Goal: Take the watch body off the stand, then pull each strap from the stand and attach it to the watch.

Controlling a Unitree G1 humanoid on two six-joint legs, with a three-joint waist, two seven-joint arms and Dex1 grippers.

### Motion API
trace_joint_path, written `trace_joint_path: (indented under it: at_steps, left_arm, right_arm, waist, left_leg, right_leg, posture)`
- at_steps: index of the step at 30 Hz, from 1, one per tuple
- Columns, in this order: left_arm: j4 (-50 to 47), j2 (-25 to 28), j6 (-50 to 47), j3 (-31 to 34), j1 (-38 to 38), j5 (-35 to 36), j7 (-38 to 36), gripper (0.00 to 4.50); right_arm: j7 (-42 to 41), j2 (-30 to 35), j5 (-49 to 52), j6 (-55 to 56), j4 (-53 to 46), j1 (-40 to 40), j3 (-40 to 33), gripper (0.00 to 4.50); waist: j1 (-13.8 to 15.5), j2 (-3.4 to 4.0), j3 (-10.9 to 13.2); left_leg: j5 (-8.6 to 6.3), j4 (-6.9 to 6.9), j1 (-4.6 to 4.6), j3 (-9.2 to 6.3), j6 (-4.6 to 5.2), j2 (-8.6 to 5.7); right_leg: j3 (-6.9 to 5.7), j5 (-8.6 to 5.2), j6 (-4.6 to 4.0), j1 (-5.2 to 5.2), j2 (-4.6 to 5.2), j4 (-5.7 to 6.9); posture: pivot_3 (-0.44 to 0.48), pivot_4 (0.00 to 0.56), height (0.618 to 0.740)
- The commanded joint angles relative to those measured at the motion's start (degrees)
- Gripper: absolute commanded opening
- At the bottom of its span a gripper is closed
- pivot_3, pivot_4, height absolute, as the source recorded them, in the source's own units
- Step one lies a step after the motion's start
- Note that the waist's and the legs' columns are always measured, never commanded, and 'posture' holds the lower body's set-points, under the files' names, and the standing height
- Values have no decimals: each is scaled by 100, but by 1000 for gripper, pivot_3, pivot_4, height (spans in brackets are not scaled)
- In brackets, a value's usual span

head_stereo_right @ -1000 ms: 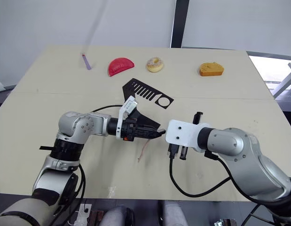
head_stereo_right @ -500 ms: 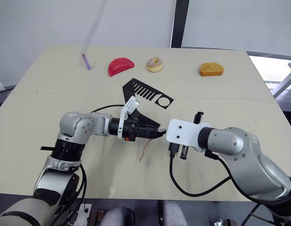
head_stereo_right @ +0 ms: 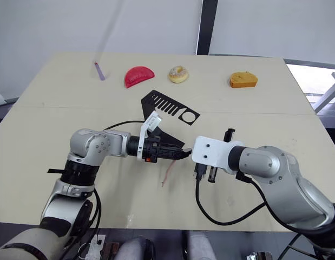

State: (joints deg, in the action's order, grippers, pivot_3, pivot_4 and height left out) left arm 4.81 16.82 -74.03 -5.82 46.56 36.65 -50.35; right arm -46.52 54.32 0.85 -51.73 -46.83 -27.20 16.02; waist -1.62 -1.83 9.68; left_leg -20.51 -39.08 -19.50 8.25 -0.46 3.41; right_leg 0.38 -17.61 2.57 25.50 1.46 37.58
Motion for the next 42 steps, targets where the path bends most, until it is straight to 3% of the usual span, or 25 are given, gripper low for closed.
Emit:
trace_joint_path:
  at_steps: [1,42]
  left_arm:
    - [-379,-160,-57,-65,142,294,-54,1600]
    - [-982,-449,-612,138,158,390,687,1600]
  right_arm:
    - [30,-39,-36,111,-106,-136,38,0]
    - [70,-95,-79,-74,-85,-188,76,0]
  waist:
    - [0,0,0]
    - [-1,0,0]
  left_leg:
    - [0,0,0,0,0,0]
    - [0,0,1,0,-1,0]
  right_leg:
    - [0,0,0,0,0,0]
    - [0,0,0,0,1,0]
  posture:
    - [0,150,737]
    - [0,150,737]
